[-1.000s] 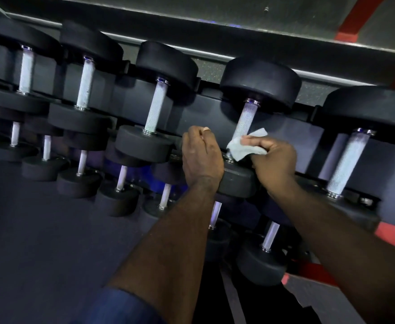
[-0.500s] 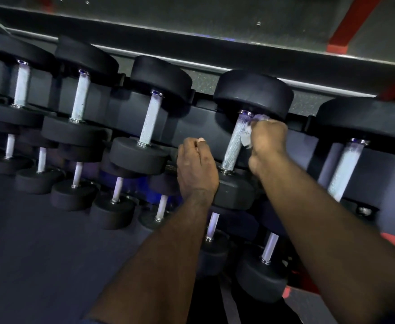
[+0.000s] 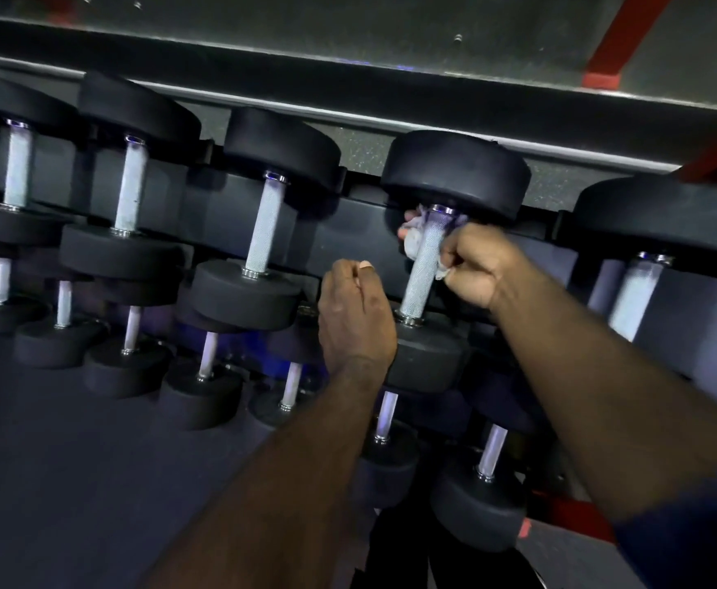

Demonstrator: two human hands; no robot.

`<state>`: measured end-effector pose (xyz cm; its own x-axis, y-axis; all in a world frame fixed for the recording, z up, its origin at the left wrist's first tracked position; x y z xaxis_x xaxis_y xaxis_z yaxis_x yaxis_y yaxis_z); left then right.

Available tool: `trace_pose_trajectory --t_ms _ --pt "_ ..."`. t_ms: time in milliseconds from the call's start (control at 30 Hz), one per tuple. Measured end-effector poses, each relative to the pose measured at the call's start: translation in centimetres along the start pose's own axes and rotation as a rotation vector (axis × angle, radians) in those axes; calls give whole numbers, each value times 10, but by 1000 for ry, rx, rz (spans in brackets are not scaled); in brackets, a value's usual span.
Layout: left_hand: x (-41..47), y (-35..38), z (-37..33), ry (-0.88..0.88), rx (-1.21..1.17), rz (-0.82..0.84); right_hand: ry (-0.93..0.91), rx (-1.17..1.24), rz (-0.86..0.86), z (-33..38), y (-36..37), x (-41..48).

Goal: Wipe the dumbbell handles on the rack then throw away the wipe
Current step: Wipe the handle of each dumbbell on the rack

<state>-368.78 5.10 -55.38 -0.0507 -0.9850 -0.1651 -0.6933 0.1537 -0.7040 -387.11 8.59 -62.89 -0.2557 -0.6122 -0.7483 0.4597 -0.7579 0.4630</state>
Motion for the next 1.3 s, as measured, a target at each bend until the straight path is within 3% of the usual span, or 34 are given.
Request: trace_pose_trajectory --t_ms 133,200,300,433,567,733,800,933,1067,1200,1300 --pt "0 -1 -2 -1 -10 30 165 -14 196 -4 8 -1" --pt "-3 0 -7 11 -7 42 151 -16 160 0 7 -8" --pt "-3 0 -8 31 -28 25 -219 -174 9 7 -9 -14" --pt "-2 0 -8 39 -22 32 -884 -993 -409 34 -19 -66" --pt "-2 1 -7 34 -12 52 -1287 -1143 -435 51 10 -98" --pt "-2 3 -7 41 8 70 -1526 -1537 -348 40 28 -102" --pt "-3 3 -8 40 12 74 -1466 -1604 -260 37 32 -96" --pt "-4 3 -10 40 11 86 -1094 -1861 -196 25 42 -69" --pt "-5 3 -13 55 25 96 -902 -2035 -299 17 54 -48" --pt "-5 3 -10 33 26 101 -970 -2078 -470 18 65 -51" --pt "-6 3 -11 33 35 102 -1065 -1953 -399 22 56 -74"
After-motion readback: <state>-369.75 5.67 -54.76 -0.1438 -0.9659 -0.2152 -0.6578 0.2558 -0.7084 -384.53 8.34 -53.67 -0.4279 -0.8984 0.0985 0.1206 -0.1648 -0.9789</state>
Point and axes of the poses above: each hand's wrist, its own x-axis towards the middle knuckle, its own y-axis out of the palm, z = x × y, the point moved 10 cm from there along x, towards the middle knuckle, and after that the axes turned 5 degrees about x, right-handed, at the moved point
